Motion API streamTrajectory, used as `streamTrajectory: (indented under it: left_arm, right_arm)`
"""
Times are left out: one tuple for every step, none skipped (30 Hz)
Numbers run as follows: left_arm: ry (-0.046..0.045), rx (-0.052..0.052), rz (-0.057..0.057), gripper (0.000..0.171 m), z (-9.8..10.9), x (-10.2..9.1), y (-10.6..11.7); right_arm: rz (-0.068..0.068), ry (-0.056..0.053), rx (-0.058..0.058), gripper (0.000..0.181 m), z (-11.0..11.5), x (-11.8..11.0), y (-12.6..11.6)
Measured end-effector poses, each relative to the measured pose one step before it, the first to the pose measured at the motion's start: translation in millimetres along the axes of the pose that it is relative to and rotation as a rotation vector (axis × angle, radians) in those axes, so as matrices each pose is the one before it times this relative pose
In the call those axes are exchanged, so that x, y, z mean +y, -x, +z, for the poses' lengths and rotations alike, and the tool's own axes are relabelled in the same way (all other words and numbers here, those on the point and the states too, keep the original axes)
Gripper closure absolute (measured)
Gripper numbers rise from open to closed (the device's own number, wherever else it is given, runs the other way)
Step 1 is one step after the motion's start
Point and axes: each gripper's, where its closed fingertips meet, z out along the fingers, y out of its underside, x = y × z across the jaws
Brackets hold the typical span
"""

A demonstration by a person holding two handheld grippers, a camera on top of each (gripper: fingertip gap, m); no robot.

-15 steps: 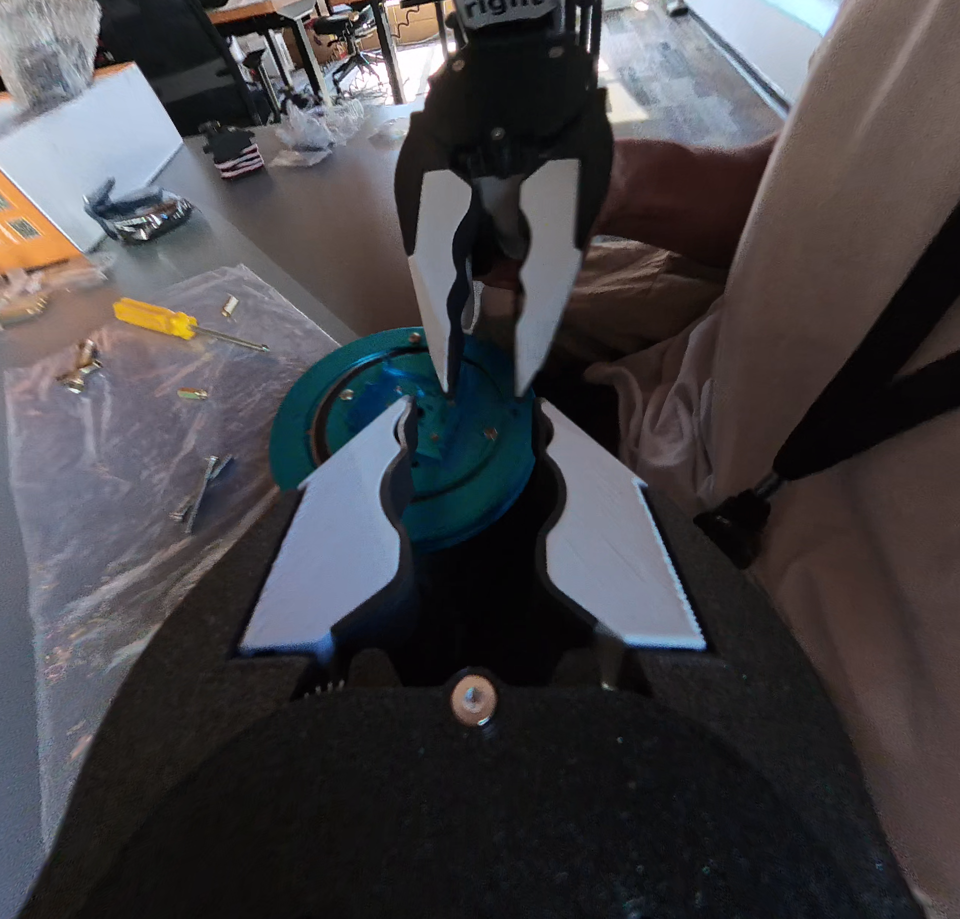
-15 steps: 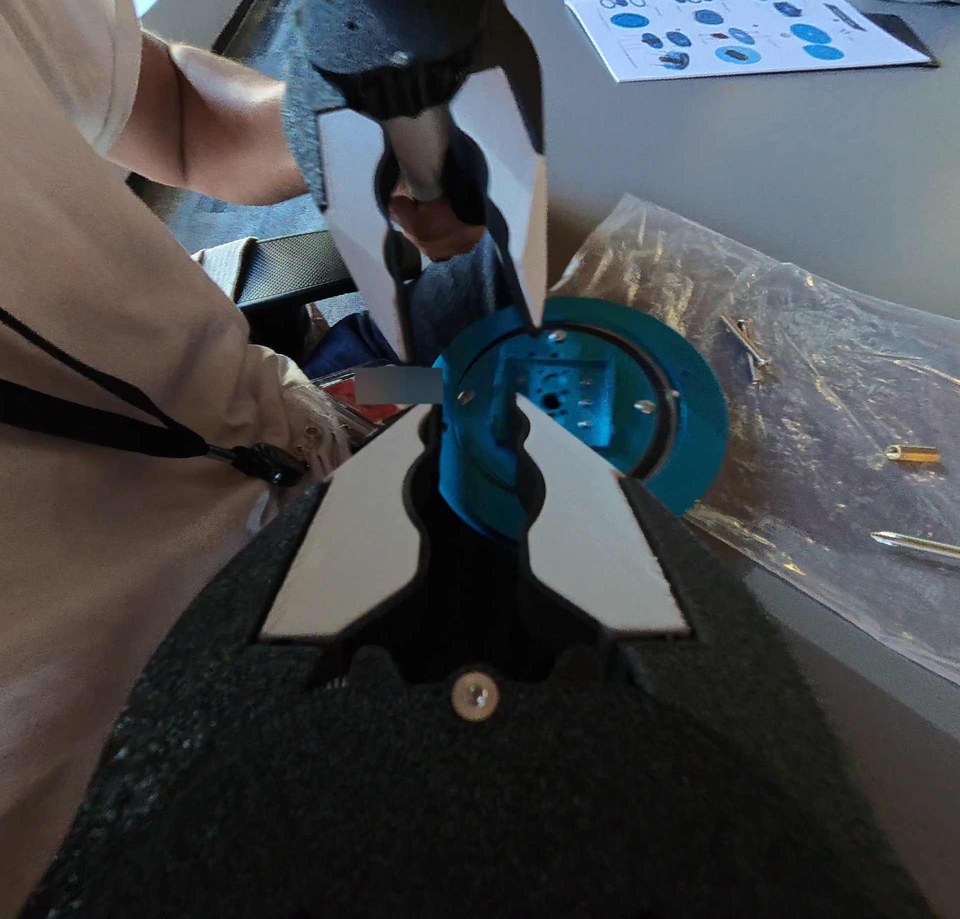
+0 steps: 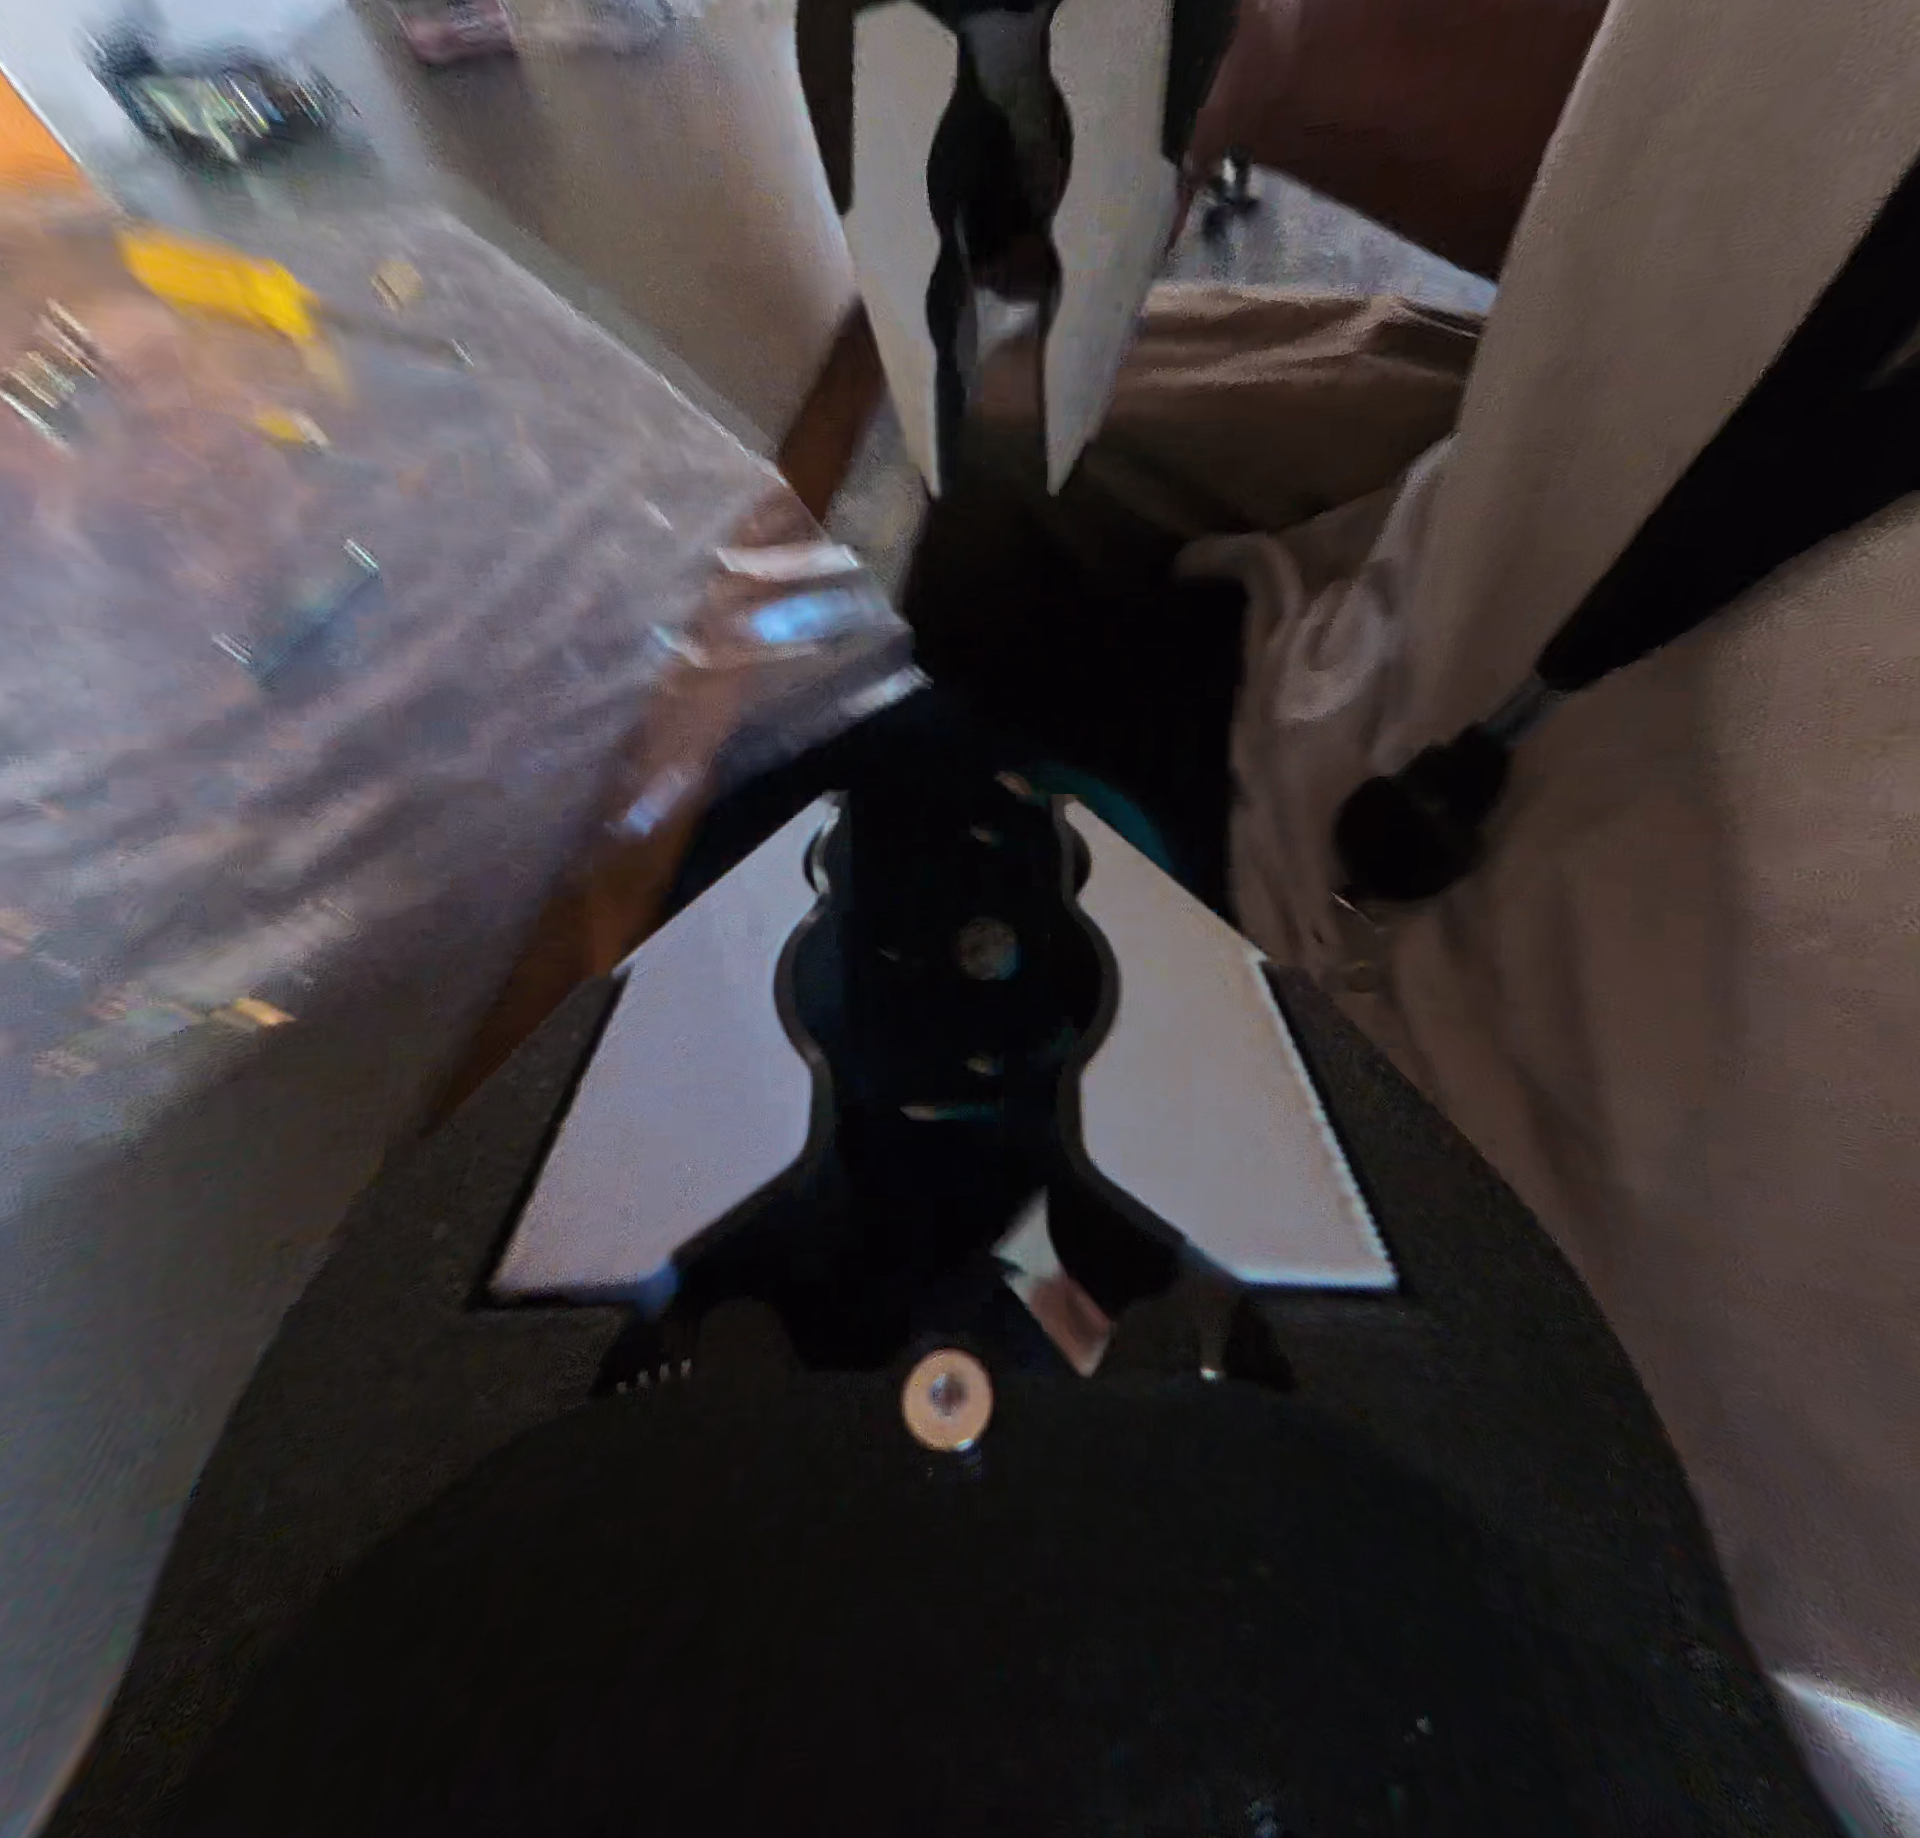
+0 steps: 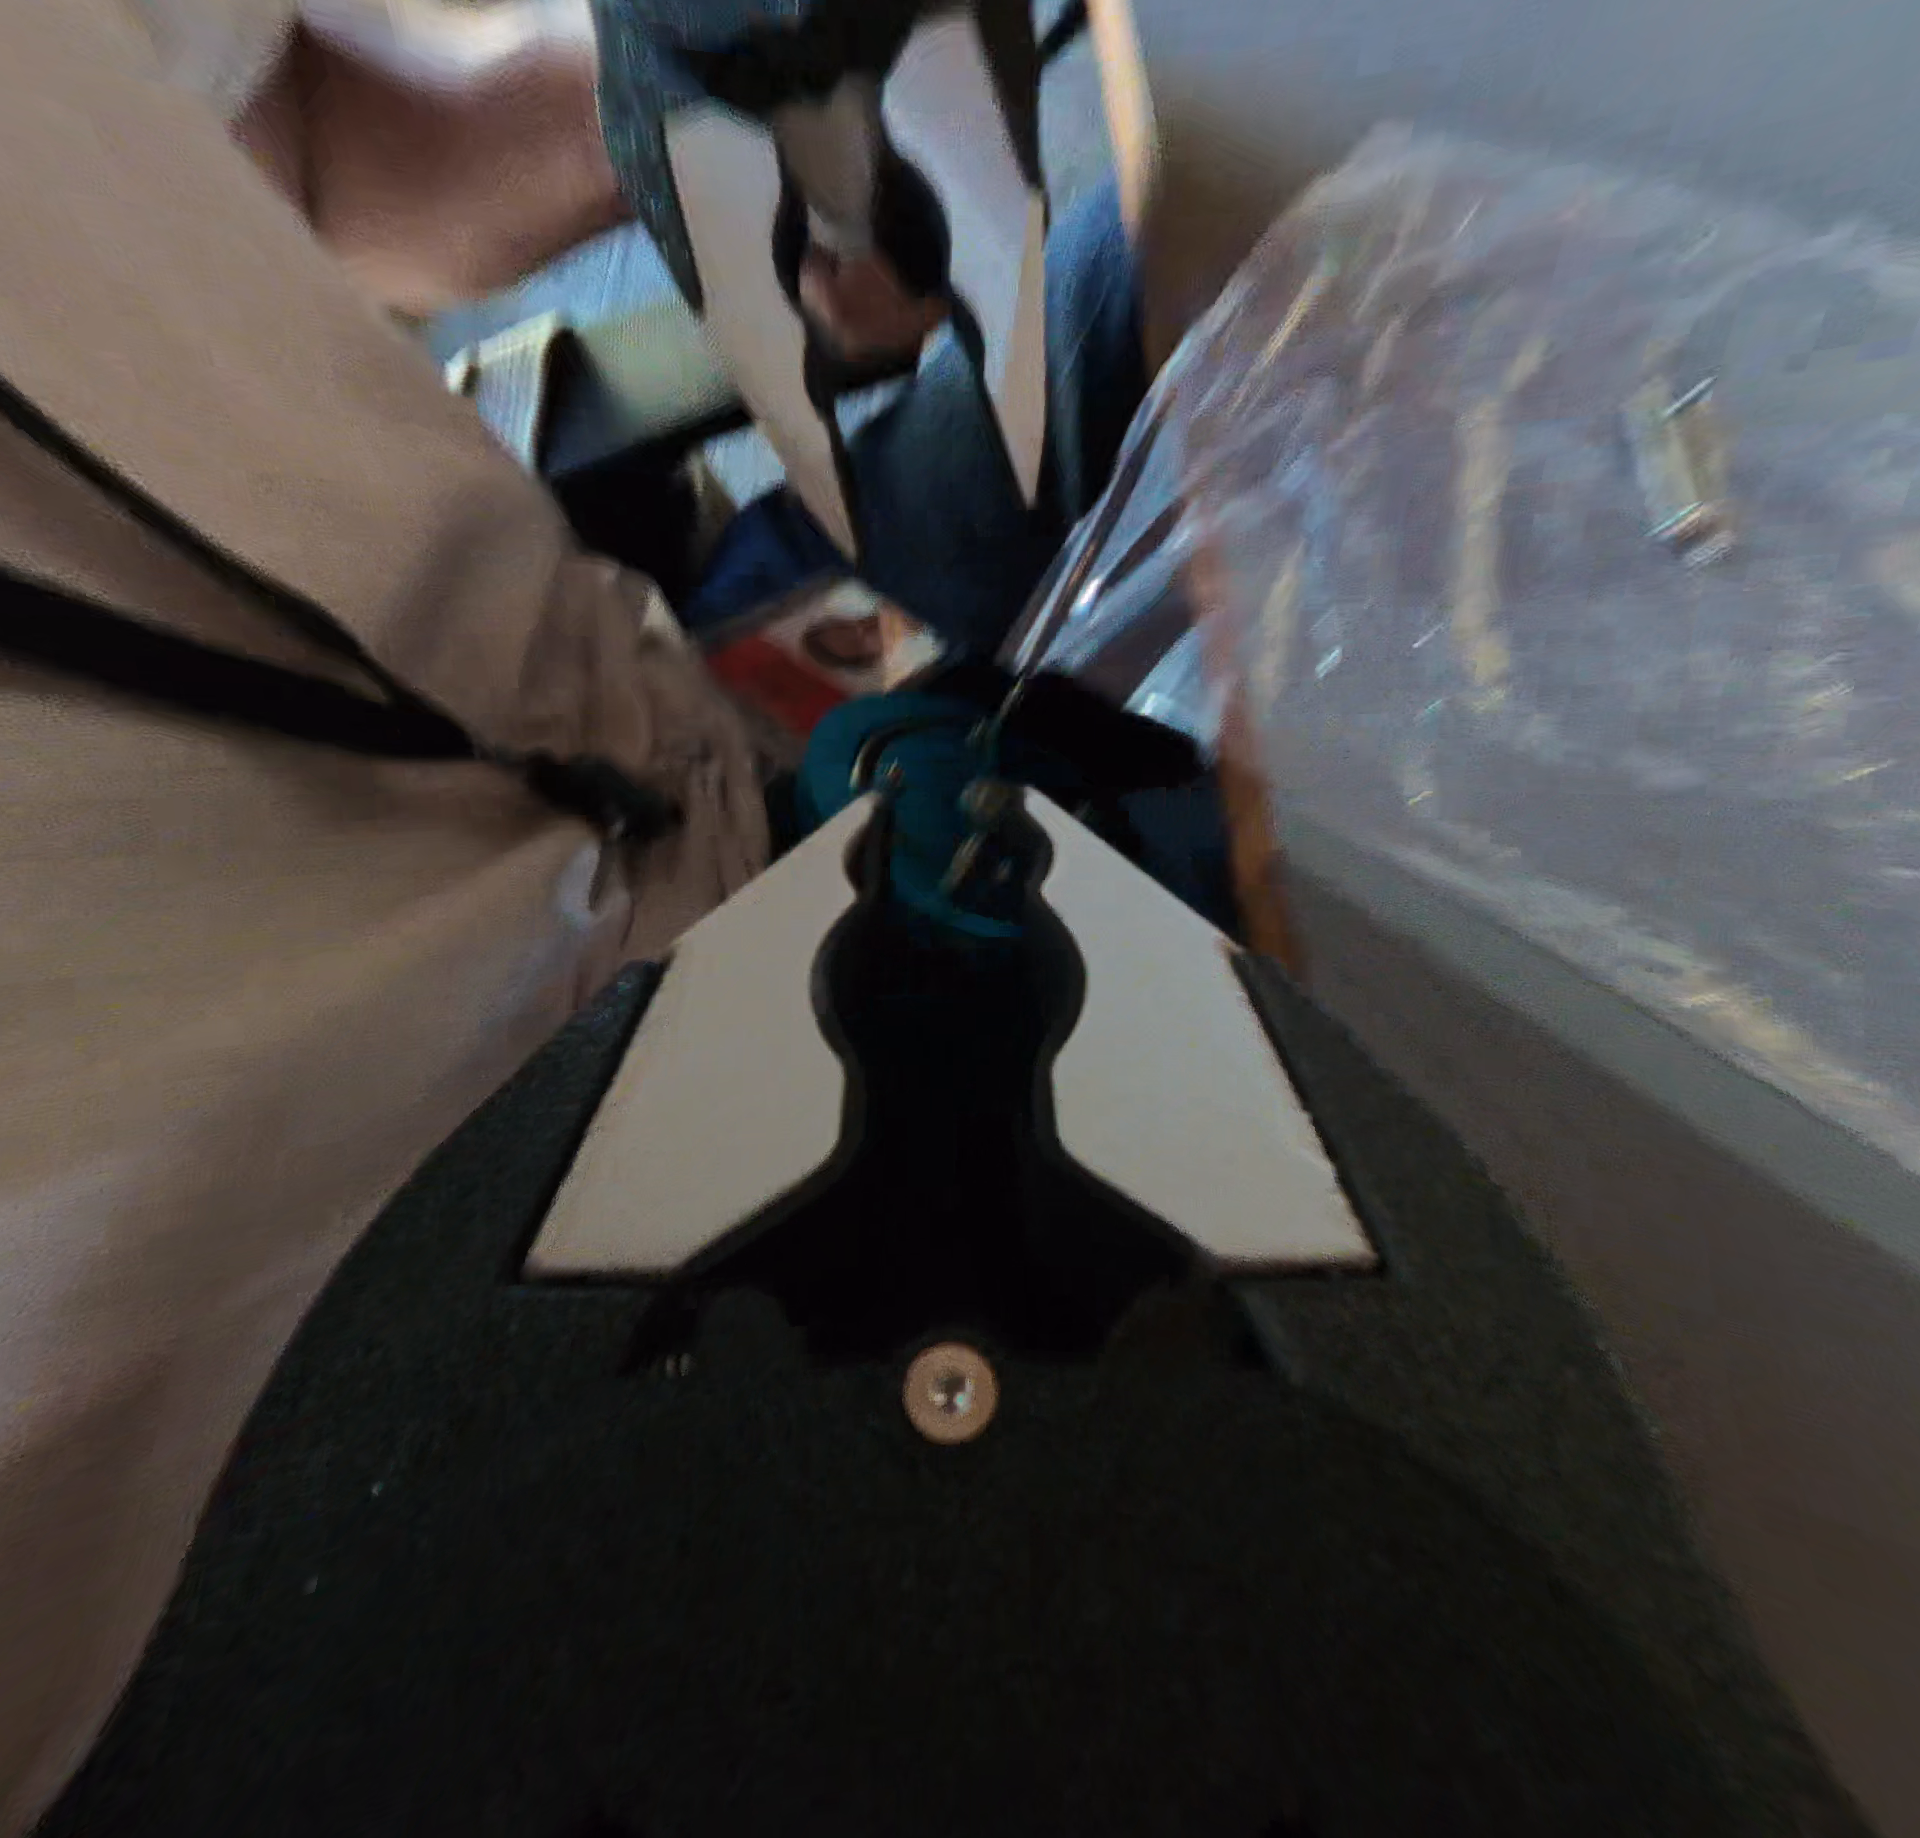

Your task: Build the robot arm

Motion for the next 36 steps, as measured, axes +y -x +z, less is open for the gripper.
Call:
streamTrajectory:
  left_arm:
    - [0.04348, 0.0120, -0.0386, 0.135, 0.57, 14.36, -6.10]
    - [0.04400, -0.0087, -0.0371, 0.135, 0.81, 15.91, -2.00]
    - [0.04873, -0.0083, -0.0585, 0.135, 1.58, 16.61, 1.05]
    - [0.02948, -0.0202, -0.0697, 0.135, 1.84, 12.90, 5.54]
    - [0.00047, -0.0060, -0.0678, 0.136, 1.50, 7.43, 4.43]
    - [0.00266, 0.0107, -0.0558, 0.136, 1.31, 6.25, 2.38]
    - [-0.00465, -0.0225, -0.0365, 0.135, 0.39, 4.04, 7.40]
    - [-0.01191, -0.0351, -0.0300, 0.137, 0.06, 2.60, 9.31]
    - [0.00504, -0.0045, -0.0362, 0.139, 1.14, 3.78, 4.49]
    - [0.01686, 0.0367, -0.0302, 0.139, 1.93, 4.26, -3.25]
    - [0.02119, 0.0368, -0.0113, 0.139, 3.14, 3.91, -5.35]
    - [0.01935, 0.0043, 0.0160, 0.139, 4.09, 2.80, -2.42]
    - [0.01963, -0.0112, 0.0305, 0.141, 4.81, 2.31, -1.40]
    - [0.03129, 0.0067, 0.0269, 0.144, 5.82, 3.75, -4.62]
    - [0.02571, 0.0054, 0.0170, 0.145, 6.04, 2.60, -4.64]
    - [0.01479, -0.0013, 0.0119, 0.150, 5.80, 1.34, -3.65]
    - [0.01819, 0.0012, 0.0127, 0.163, 4.53, 2.12, -3.79]
    - [0.01901, -0.0107, 0.0185, 0.165, 1.93, 2.08, -1.35]
    - [0.00619, -0.0109, 0.0045, 0.166, -0.94, -0.37, -1.22]
    - [-0.00296, -0.0175, 0.0148, 0.166, -2.39, -1.45, -1.06]
    - [-0.01997, -0.0283, 0.0364, 0.167, -3.58, -2.98, -1.18]
    - [-0.02510, -0.0253, 0.0300, 0.167, -4.79, -4.43, -2.48]
    - [-0.02921, -0.0245, 0.0155, 0.168, -6.52, -6.93, -2.71]
    - [-0.03673, -0.0270, 0.0220, 0.169, -8.16, -9.90, -3.06]
    - [-0.04172, -0.0368, 0.0335, 0.169, -9.77, -12.71, -2.44]
    - [-0.03370, -0.0377, 0.0456, 0.169, -10.20, -13.72, -2.28]
    - [-0.02398, -0.0419, 0.0483, 0.170, -9.99, -13.81, -0.73]
    - [-0.02172, -0.0460, 0.0416, 0.170, -9.72, -14.36, 1.11]
    - [-0.02499, -0.0368, 0.0385, 0.170, -9.41, -14.78, 1.39]
    - [-0.02704, -0.0272, 0.0274, 0.171, -8.69, -14.68, 1.95]
    - [-0.02679, -0.0194, 0.0159, 0.171, -8.02, -14.68, 2.78]
    - [-0.02398, -0.0070, 0.0129, 0.171, -7.00, -13.90, 2.37]
    - [-0.01865, -0.0006, 0.0118, 0.171, -5.82, -12.87, 2.69]
    - [-0.01624, -0.0120, 0.0175, 0.171, -4.17, -12.17, 5.43]
    - [-0.00353, -0.0150, 0.0291, 0.171, -1.71, -9.66, 7.49]
    - [0.00325, -0.0162, 0.0385, 0.171, 1.21, -7.20, 9.98]
  right_arm:
    - [0.0268, 0.0650, -0.0131, 0.152, 9.59, 16.21, 4.01]
    - [0.0465, 0.0568, -0.0026, 0.147, 12.73, 15.56, 1.71]
    - [0.0754, 0.0494, 0.0203, 0.146, 13.14, 13.08, -3.12]
    - [0.0896, 0.0096, 0.0094, 0.148, 12.07, 4.84, -1.53]
    - [0.0845, -0.0221, -0.0245, 0.145, 9.58, -1.07, 3.45]
    - [0.0780, -0.0311, -0.0243, 0.141, 6.73, -2.33, 3.65]
    - [0.0490, -0.0337, -0.0272, 0.140, 4.54, -1.71, 5.35]
    - [0.0136, -0.0373, -0.0285, 0.141, 2.67, -1.96, 8.07]
    - [-0.0126, -0.0205, -0.0025, 0.141, 1.95, 0.08, 5.28]
    - [-0.0326, 0.0066, 0.0459, 0.148, 1.87, 2.32, -2.20]
    - [-0.0502, 0.0094, 0.0507, 0.156, 1.53, 1.90, -2.75]
    - [-0.0437, 0.0143, 0.0504, 0.167, 1.01, 2.32, -3.37]
    - [-0.0376, 0.0169, 0.0375, 0.176, 0.50, 2.83, -2.59]
    - [-0.0180, 0.0033, 0.0065, 0.176, 0.25, 1.24, 1.16]
    - [-0.0119, 0.0017, -0.0045, 0.177, -0.93, 1.42, 2.37]
    - [-0.0096, 0.0013, 0.0071, 0.177, -1.61, 1.48, 0.56]
    - [-0.0134, -0.0022, 0.0128, 0.177, -1.43, 1.26, -0.15]
    - [-0.0139, -0.0034, 0.0052, 0.177, -0.98, 0.99, 0.99]
    - [-0.0117, -0.0028, 0.0100, 0.177, -0.46, 0.82, 0.78]
    - [-0.0099, -0.0068, 0.0092, 0.177, -0.69, -0.12, 1.19]
    - [-0.0086, -0.0020, 0.0105, 0.177, -1.43, 0.11, 0.82]
    - [-0.0171, -0.0061, 0.0237, 0.177, -3.35, -1.57, -0.43]
    - [-0.0278, -0.0113, 0.0307, 0.177, -5.40, -3.47, -1.52]
    - [-0.0336, -0.0120, 0.0253, 0.177, -6.71, -4.67, -1.57]
    - [-0.0321, -0.0173, 0.0275, 0.177, -8.07, -6.74, -2.52]
    - [-0.0278, -0.0262, 0.0256, 0.177, -9.26, -9.48, -2.96]
    - [-0.0278, -0.0306, 0.0121, 0.177, -9.85, -11.66, -1.33]
    - [-0.0279, -0.0280, 0.0110, 0.177, -10.14, -13.01, -1.27]
    - [-0.0345, -0.0239, 0.0180, 0.177, -10.02, -13.35, -2.22]
    - [-0.0412, -0.0253, 0.0170, 0.177, -10.35, -14.10, -2.29]
    - [-0.0356, -0.0263, 0.0099, 0.177, -10.36, -14.48, -2.30]
    - [-0.0266, -0.0199, 0.0048, 0.177, -9.78, -13.80, -2.75]
    - [-0.0265, -0.0250, 0.0076, 0.178, -9.06, -13.81, -3.26]
    - [-0.0192, -0.0154, 0.0053, 0.178, -7.26, -11.51, -4.16]
    - [-0.0136, -0.0012, 0.0065, 0.177, -4.67, -8.00, -6.26]
    - [-0.0182, 0.0024, 0.0187, 0.178, -1.93, -5.30, -9.52]
